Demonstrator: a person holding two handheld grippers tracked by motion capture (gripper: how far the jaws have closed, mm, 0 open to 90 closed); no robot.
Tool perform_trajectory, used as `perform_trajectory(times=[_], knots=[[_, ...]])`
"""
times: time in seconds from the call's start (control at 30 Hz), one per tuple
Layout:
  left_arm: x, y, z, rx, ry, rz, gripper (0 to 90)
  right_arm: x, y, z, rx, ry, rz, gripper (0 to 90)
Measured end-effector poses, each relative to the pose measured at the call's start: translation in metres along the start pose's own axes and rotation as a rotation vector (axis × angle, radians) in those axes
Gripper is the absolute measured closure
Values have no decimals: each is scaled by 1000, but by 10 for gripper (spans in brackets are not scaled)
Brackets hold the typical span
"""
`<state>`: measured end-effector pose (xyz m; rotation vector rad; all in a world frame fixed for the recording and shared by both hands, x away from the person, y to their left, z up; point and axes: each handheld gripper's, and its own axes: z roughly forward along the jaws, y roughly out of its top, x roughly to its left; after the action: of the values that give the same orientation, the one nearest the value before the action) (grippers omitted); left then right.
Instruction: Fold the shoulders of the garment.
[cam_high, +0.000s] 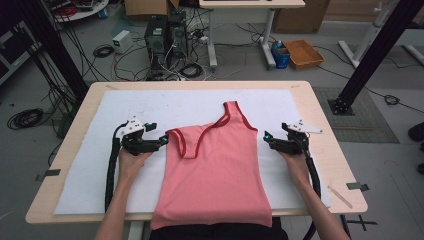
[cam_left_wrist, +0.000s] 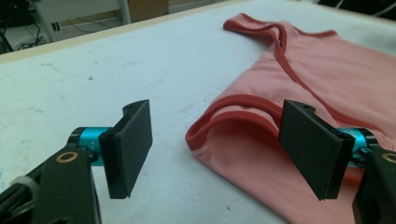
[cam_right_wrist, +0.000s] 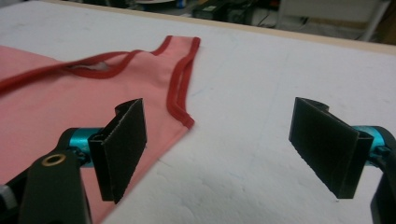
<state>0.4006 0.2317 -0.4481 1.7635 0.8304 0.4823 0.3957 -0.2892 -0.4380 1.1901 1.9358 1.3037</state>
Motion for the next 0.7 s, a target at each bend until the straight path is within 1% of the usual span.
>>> perform_trajectory(times=[0.07,0.1,0.13,0.17,0.23,0.27,0.3,0.33,0.4,0.5,0.53,0.67,0.7], knots=[[1,0,-1,-4,2,-8,261,-4,10,7,20,47,25,191],[1,0,0,-3,3,-7,261,-5,16,11,42,78,34,192],[0,0,0,4,6,2,262,-6,22,17,62,108,34,222],[-1,0,1,7,7,11,263,-6,28,24,97,135,24,235],[-3,1,2,19,13,31,270,-3,39,38,149,137,-41,252],[-4,1,2,23,12,33,270,-1,45,45,167,138,-56,252],[-4,1,2,22,13,35,270,0,50,52,182,150,-61,252],[-4,1,2,22,13,36,270,0,55,60,194,163,-55,248],[-3,1,2,19,12,31,270,0,65,74,209,175,-52,239],[-3,0,2,17,14,25,270,-5,77,96,223,190,-21,248],[-3,0,2,17,16,27,270,-6,80,103,228,186,-21,260],[-4,1,2,21,17,30,275,-14,86,134,291,168,-1,265],[-3,1,2,22,18,29,275,-15,87,140,288,164,-2,277]])
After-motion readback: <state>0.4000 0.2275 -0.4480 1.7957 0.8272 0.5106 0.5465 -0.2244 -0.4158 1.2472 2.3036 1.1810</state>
